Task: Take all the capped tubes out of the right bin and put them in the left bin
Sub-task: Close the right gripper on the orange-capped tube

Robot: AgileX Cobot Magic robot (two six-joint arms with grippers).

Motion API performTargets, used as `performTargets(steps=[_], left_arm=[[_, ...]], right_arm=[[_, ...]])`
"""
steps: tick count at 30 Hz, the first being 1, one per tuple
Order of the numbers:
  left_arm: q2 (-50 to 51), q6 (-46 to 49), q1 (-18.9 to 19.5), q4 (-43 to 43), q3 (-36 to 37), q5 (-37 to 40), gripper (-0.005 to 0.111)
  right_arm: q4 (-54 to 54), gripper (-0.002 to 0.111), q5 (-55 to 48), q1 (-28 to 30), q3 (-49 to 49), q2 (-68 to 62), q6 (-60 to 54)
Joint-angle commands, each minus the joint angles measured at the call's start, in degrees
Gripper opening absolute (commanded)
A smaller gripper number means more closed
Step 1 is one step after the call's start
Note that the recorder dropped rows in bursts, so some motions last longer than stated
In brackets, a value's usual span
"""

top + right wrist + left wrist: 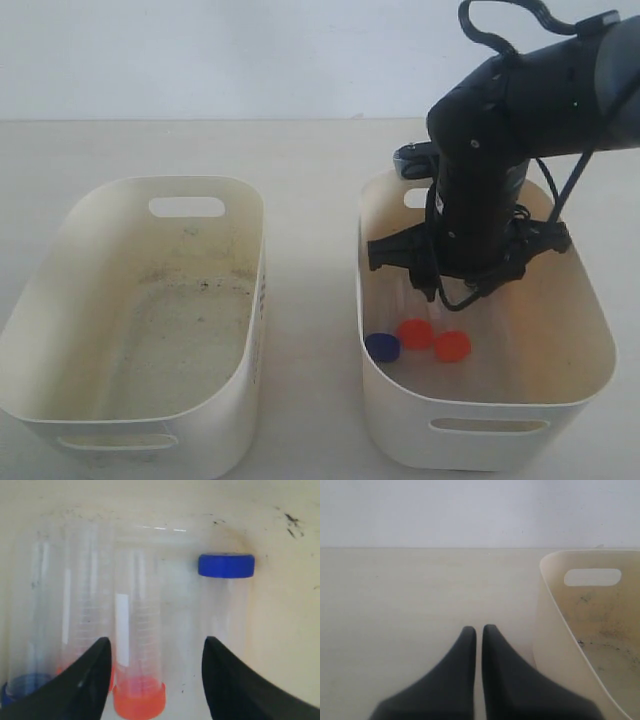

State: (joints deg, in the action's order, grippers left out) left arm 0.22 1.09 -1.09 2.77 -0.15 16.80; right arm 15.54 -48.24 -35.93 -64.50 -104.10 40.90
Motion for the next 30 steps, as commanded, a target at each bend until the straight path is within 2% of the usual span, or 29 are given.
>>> performTargets(steps=[1, 4, 15, 22, 23, 24, 29, 30], left_arm=[[-0.2, -0.1, -0.1, 0.5, 0.2, 0.1, 0.004], [-0.2, -0.1, -0.1, 0.5, 0.2, 0.1, 0.004], [-0.2, -0.1, -0.1, 0.5, 0.2, 0.1, 0.004], [-0.2, -0.1, -0.1, 0.5, 0.2, 0.1, 0.004], [-0.2, -0.1, -0.1, 0.5, 0.2, 0.1, 0.004], [-0.2, -0.1, -0.1, 0.5, 0.2, 0.1, 0.004], [-0.2, -0.1, -0.1, 0.5, 0.2, 0.1, 0.004], [-0.2, -0.1, -0.1, 0.5, 0.2, 0.1, 0.004]], right_arm=[[-1.7, 0.052, 1.0, 0.0, -0.2, 0.0, 0.1], [-5.4, 0.052, 2.5, 0.0, -0.2, -1.7, -1.7], [-2.7, 0.052, 1.0, 0.0, -0.2, -5.7, -1.8], [-3.0, 0.051, 4.1, 0.0, -0.2, -6.8, -1.8], [-3.3, 0.047, 3.9, 0.0, -0.2, -7.1, -1.8], [-3.5, 0.036, 3.0, 0.0, -0.2, -7.7, -2.0], [-3.1, 0.000, 1.5, 0.0, -0.2, -7.0, -2.4], [-2.2, 0.000, 1.5, 0.0, -0.2, -5.3, -2.4]])
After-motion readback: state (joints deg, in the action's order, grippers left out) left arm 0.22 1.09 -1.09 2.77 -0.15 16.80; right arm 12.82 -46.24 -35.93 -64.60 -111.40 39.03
